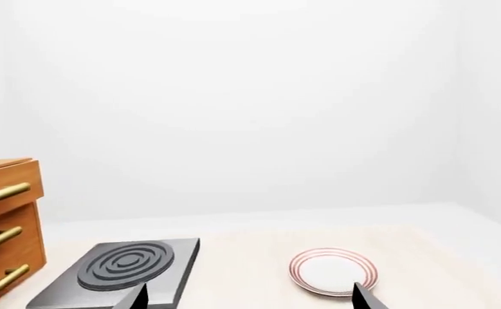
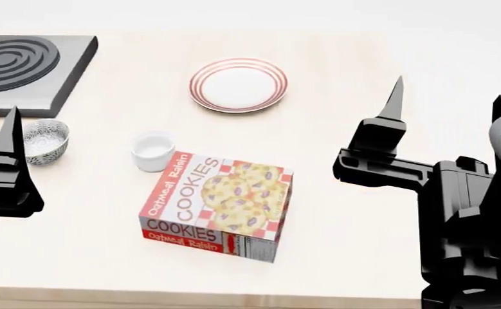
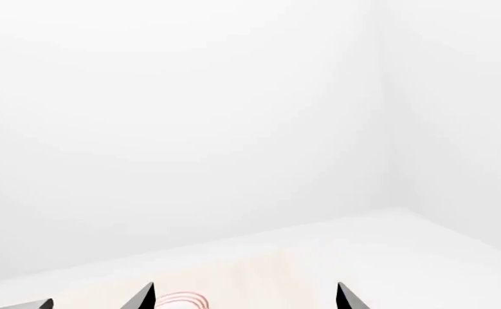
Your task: Pick the akita bowl next to the ramekin and place it on the plate.
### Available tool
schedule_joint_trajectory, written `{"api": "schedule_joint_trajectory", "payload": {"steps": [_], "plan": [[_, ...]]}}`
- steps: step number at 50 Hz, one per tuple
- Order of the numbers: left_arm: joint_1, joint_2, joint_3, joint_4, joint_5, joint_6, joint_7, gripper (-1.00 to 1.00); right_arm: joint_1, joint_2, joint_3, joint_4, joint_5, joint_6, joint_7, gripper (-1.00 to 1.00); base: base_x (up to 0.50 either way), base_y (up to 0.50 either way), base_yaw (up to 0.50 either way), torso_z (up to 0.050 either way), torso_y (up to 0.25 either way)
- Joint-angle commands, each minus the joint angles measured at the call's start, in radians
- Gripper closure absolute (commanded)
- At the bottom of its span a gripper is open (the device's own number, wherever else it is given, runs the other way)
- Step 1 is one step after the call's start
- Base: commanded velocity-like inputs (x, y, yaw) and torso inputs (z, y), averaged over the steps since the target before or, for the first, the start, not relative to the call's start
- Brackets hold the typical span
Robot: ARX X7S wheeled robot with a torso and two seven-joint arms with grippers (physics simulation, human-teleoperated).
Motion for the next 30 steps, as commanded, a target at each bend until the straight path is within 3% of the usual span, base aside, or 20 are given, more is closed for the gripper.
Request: {"api": "schedule_joint_trajectory", "payload": {"steps": [1, 11, 30], "plan": [[-0.004, -0.001, 0.0, 0.0, -0.008, -0.005, -0.006, -1.0, -0.002, 0.003, -0.004, 0.003, 0.005, -0.006, 0.004, -1.0, 0.0, -0.22, 0.0, 0.0, 0.0], [0.002, -0.004, -0.002, -0.003, -0.015, 0.005, -0.009, -1.0, 0.0, 0.006, -0.004, 0.002, 0.013, -0.003, 0.011, -1.0, 0.0, -0.15, 0.0, 0.0, 0.0], [0.0, -0.007, -0.002, -0.004, -0.027, 0.003, -0.017, -1.0, 0.002, 0.011, -0.004, -0.002, 0.028, 0.001, 0.022, -1.0, 0.0, 0.0, 0.0, 0.0, 0.0]]}}
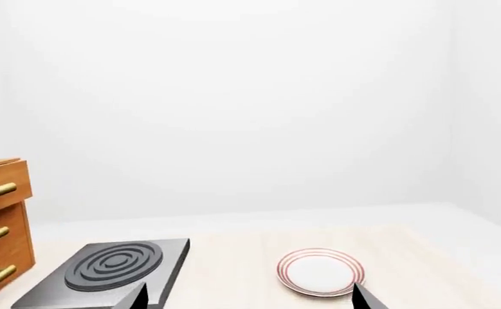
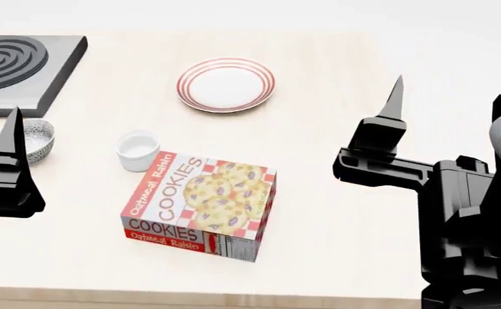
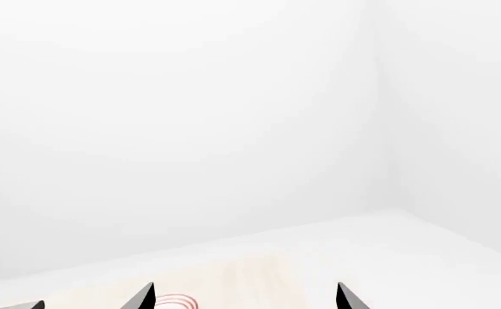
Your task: Pick the akita bowl next to the ramekin and place it on the plate.
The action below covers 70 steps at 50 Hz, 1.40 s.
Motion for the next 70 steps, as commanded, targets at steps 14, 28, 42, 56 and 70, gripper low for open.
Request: {"api": "schedule_joint_trajectory", "payload": {"steps": [14, 28, 42, 56, 70], "plan": [[0.002, -0.003, -0.002, -0.001, -0.016, 0.003, -0.012, -1.0, 0.009, 0.009, 0.003, -0.01, 0.027, 0.022, 0.021, -1.0, 0.02, 0.0, 0.0, 0.0, 0.0], [-0.003, -0.005, -0.003, 0.0, -0.026, -0.003, -0.019, -1.0, -0.001, 0.013, -0.007, 0.003, 0.022, -0.003, 0.018, -1.0, 0.16, 0.0, 0.0, 0.0, 0.0], [-0.005, -0.008, -0.004, -0.001, -0.036, -0.004, -0.026, -1.0, 0.0, 0.018, -0.01, 0.004, 0.029, -0.005, 0.024, -1.0, 0.2, 0.0, 0.0, 0.0, 0.0], [-0.001, -0.013, -0.007, 0.002, -0.046, -0.002, -0.031, -1.0, 0.001, 0.021, -0.008, -0.005, 0.044, -0.001, 0.032, -1.0, 0.02, 0.0, 0.0, 0.0, 0.0], [-0.004, -0.016, -0.007, -0.002, -0.054, -0.001, -0.037, -1.0, 0.006, 0.025, -0.01, -0.005, 0.053, 0.004, 0.044, -1.0, 0.0, -0.12, 0.0, 0.0, 0.0]]}}
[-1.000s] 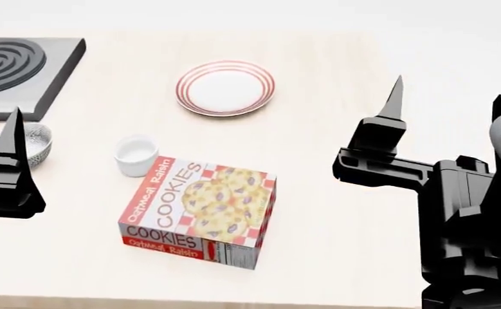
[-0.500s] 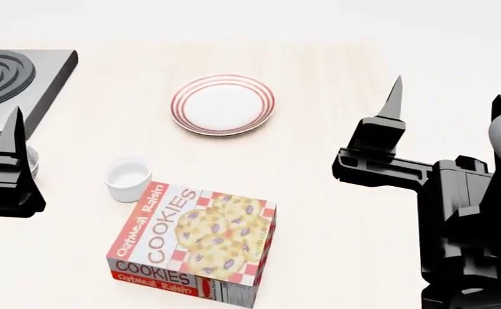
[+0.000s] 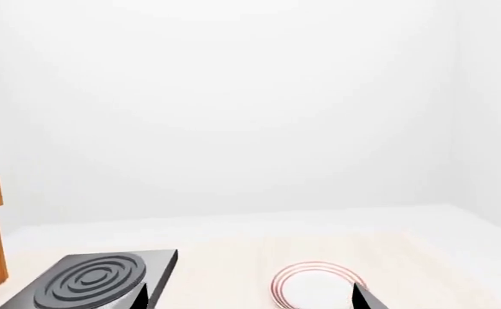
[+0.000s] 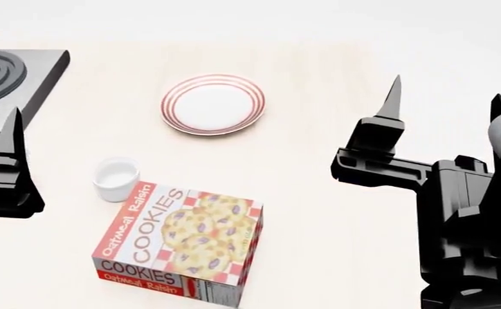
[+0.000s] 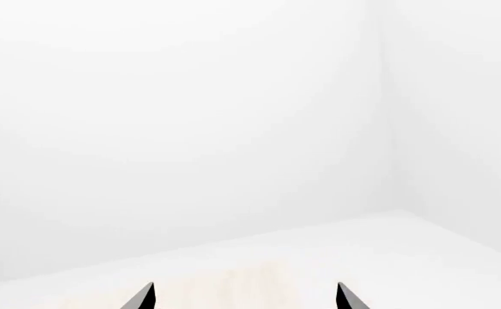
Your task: Pick the akita bowl next to the ramekin and place it on the plate.
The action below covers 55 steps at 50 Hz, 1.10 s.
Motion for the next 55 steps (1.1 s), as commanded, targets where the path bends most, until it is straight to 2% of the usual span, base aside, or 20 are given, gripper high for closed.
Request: {"api": "schedule_joint_trajectory", "payload": {"steps": [1, 22, 46, 55], "plan": [[0.002, -0.003, 0.0, -0.003, -0.008, 0.005, -0.005, -1.0, 0.002, 0.003, -0.002, 0.001, 0.005, 0.0, 0.007, -1.0, 0.0, -0.19, 0.0, 0.0, 0.0], [-0.003, -0.007, 0.002, -0.003, -0.021, 0.001, -0.017, -1.0, -0.003, 0.012, -0.011, 0.009, 0.007, -0.018, 0.009, -1.0, 0.01, -0.04, 0.0, 0.0, 0.0], [-0.005, -0.011, -0.001, -0.002, -0.038, -0.003, -0.03, -1.0, 0.0, 0.02, -0.015, 0.003, 0.021, -0.013, 0.025, -1.0, 0.18, 0.0, 0.0, 0.0, 0.0], [0.017, -0.014, 0.015, -0.027, -0.033, 0.043, -0.035, -1.0, -0.025, 0.024, -0.04, 0.068, -0.022, -0.098, -0.015, -1.0, 0.19, 0.0, 0.0, 0.0, 0.0]]}}
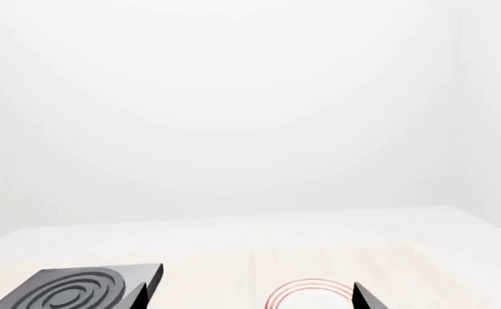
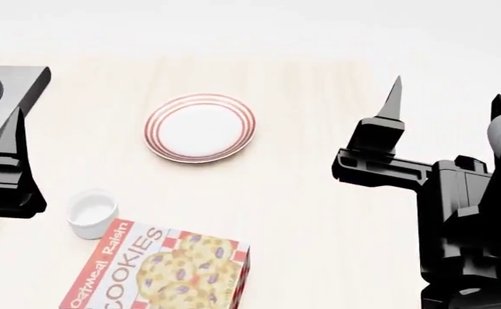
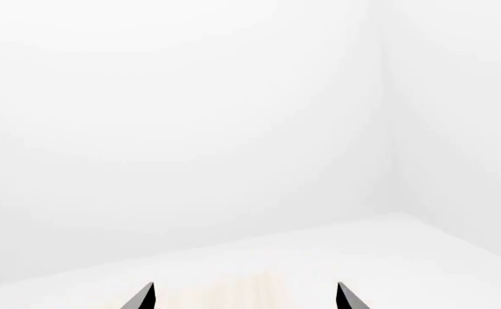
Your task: Pick the akita bowl next to the ramekin and place it on the plate.
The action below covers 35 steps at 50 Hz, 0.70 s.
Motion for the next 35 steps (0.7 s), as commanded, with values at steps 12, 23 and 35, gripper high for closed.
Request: {"api": "schedule_joint_trajectory", "payload": {"steps": [12, 23, 35], "plan": [[0.01, -0.008, 0.005, -0.019, -0.01, 0.028, -0.008, -1.0, -0.03, 0.009, -0.033, 0.087, -0.051, -0.114, -0.048, -1.0, 0.19, 0.0, 0.0, 0.0, 0.0], [0.013, -0.013, -0.003, -0.017, -0.02, 0.029, -0.009, -1.0, -0.024, 0.004, -0.044, 0.077, -0.049, -0.106, -0.031, -1.0, 0.19, 0.0, 0.0, 0.0, 0.001], [0.006, -0.012, -0.002, -0.01, -0.029, 0.018, -0.019, -1.0, -0.007, 0.011, -0.016, 0.011, 0.007, -0.025, 0.013, -1.0, 0.19, 0.0, 0.0, 0.0, 0.0]]}}
